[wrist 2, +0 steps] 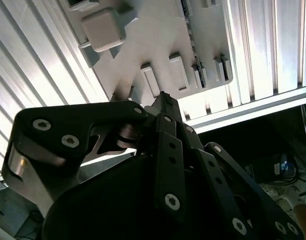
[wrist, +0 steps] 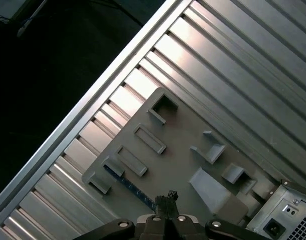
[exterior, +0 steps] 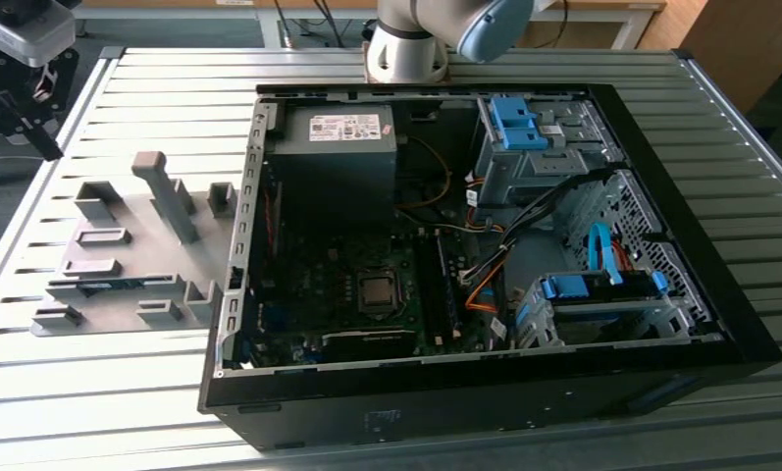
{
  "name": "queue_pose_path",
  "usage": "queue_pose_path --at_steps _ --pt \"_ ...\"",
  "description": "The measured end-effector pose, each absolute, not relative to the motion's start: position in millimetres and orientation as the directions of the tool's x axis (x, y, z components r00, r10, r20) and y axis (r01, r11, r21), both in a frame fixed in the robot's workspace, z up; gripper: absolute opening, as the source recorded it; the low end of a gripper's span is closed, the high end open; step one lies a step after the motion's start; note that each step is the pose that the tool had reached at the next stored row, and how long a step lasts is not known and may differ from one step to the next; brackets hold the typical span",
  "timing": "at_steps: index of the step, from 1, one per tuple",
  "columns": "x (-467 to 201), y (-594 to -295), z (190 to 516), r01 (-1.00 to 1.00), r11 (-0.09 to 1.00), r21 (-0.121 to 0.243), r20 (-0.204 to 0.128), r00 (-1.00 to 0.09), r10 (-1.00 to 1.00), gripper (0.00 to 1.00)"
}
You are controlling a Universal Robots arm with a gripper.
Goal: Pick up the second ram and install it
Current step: 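Pick up the second ram and move it above second insertion slot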
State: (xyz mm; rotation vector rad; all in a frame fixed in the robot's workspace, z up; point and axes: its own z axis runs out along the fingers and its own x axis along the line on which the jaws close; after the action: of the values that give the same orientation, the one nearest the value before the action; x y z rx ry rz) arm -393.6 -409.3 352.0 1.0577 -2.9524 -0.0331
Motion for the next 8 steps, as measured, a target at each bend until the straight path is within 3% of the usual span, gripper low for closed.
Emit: queue_pose_path --at_steps 8 --pt "-393.7 -409.3 351.8 -0.639 0.769 0.022 -0.002 -0.769 -0.639 0.11"
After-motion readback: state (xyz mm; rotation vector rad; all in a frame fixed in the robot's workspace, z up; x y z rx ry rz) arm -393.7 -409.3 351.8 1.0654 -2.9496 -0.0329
